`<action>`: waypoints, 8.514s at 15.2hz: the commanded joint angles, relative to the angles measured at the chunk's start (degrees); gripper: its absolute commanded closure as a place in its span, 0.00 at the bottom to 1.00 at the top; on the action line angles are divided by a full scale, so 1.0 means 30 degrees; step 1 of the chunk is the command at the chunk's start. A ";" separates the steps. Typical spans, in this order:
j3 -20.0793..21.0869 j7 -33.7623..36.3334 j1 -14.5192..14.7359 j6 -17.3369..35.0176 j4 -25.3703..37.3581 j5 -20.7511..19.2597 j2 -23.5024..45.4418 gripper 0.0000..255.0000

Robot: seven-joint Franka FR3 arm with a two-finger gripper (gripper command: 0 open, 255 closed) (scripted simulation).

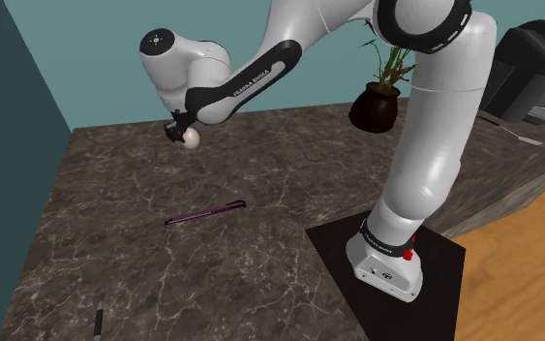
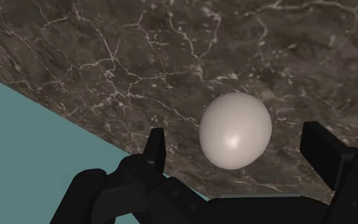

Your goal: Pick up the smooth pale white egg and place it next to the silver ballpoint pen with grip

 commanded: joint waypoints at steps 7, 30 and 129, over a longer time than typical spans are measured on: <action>-0.0857 0.1352 0.0605 0.0342 0.1740 -0.2009 0.2799 0.00; -0.0743 0.0814 0.0435 0.0051 0.1927 -0.1624 0.2468 1.00; 0.3833 1.5100 2.1148 -1.5691 1.7938 -0.1557 1.2834 0.00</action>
